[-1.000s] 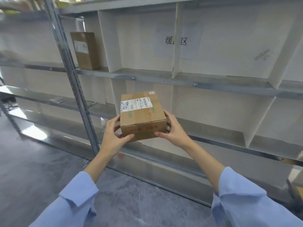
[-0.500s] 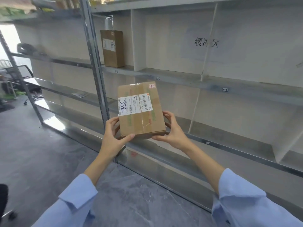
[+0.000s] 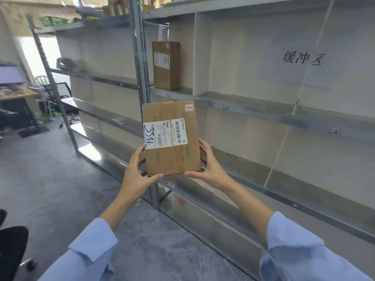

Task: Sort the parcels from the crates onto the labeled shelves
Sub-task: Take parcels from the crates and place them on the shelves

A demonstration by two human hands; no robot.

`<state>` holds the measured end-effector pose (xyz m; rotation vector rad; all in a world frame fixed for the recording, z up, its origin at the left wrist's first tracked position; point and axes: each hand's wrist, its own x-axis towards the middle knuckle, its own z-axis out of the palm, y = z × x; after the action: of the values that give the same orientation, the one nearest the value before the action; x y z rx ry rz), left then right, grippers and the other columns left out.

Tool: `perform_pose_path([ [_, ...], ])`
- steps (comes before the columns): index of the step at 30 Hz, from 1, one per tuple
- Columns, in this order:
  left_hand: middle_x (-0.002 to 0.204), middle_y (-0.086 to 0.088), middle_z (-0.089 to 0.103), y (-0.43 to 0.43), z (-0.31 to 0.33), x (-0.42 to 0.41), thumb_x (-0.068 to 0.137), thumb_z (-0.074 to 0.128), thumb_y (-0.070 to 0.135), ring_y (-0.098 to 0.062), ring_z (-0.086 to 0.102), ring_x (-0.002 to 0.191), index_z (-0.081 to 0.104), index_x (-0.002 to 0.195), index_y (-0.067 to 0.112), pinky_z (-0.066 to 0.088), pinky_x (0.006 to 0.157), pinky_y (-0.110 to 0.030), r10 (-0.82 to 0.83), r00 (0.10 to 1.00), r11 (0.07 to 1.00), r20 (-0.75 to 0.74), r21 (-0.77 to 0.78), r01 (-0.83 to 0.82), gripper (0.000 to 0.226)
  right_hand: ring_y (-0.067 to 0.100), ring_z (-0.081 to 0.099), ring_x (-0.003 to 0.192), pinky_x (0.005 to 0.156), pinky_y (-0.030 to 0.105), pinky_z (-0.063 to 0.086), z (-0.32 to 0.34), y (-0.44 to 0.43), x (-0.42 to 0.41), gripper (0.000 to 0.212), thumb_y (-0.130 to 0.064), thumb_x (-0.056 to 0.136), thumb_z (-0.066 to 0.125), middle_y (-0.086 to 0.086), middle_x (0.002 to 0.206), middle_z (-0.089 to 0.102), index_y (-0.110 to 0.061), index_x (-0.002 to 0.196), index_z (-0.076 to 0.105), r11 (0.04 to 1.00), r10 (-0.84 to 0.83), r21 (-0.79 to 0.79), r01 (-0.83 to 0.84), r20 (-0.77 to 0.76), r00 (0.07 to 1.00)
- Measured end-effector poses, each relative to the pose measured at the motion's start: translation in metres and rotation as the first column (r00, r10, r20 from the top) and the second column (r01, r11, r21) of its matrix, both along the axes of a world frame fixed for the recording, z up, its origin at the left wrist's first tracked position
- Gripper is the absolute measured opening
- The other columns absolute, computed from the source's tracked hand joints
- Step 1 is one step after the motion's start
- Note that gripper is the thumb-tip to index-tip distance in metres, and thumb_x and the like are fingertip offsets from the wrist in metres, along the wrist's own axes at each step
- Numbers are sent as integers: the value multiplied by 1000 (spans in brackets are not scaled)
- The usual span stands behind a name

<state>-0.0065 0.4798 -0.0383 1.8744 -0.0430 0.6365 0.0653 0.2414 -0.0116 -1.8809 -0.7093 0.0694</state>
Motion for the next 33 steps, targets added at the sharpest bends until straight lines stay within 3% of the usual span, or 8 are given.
perform_pose_path([
  [6,129,47,39,43,1,64,64,90,12,13,43,121,32,138,49,51,87,-28,37,999,999,-24,-3,-37,101,12,29,146,122,45,23,-4,51,84,97,-28,77,84,-1,158,32,-47,143,16,997,59,62,-54,-73,996],
  [12,136,37,40,93,2,124,58,92,18,10,42,126,32,138,44,51,100,-42,63,996,998,-71,1,-63,104,12,32,143,119,42,26,-11,105,160,118,-35,73,86,-2,159,29,-40,154,1,997,78,-4,-79,-77,994],
  [16,142,15,45,122,-4,153,51,91,29,-3,47,129,33,134,52,55,93,-38,85,992,996,-95,-3,-86,103,10,34,140,118,42,27,-21,141,196,108,-32,75,85,-2,158,31,-27,157,14,996,91,11,-91,-122,988],
  [19,141,8,47,142,-10,176,59,93,11,-2,47,128,33,138,41,56,88,-29,107,989,994,-99,19,-106,104,13,34,142,118,48,30,-28,164,223,106,-34,73,86,-3,156,34,-25,154,20,995,100,36,-96,-157,982],
  [23,138,12,46,169,-22,213,65,87,-4,-5,46,128,34,135,37,54,77,-17,99,988,995,-116,24,-97,97,13,35,140,118,43,31,-37,192,260,100,-22,75,85,-1,155,32,-22,149,18,990,116,108,-94,-217,969],
  [27,142,9,46,209,-35,255,62,91,13,-10,48,129,36,136,44,57,84,-30,37,984,999,-172,37,-31,97,12,41,132,111,30,37,-54,221,298,90,-13,80,80,4,152,36,-26,142,16,985,111,156,-71,-267,957],
  [30,139,18,48,237,-41,293,63,88,23,-3,48,127,36,139,42,56,89,-35,-20,979,997,-205,70,35,94,10,48,125,108,42,44,-66,240,327,91,-20,78,84,-7,141,43,-39,136,18,986,62,166,-9,-314,947],
  [33,133,31,47,262,-41,336,71,81,24,6,47,123,36,132,51,48,100,-34,-54,973,984,-222,155,90,81,5,48,120,104,34,42,-73,257,354,93,-23,74,86,-16,131,45,-38,138,20,983,-46,157,98,-305,951],
])
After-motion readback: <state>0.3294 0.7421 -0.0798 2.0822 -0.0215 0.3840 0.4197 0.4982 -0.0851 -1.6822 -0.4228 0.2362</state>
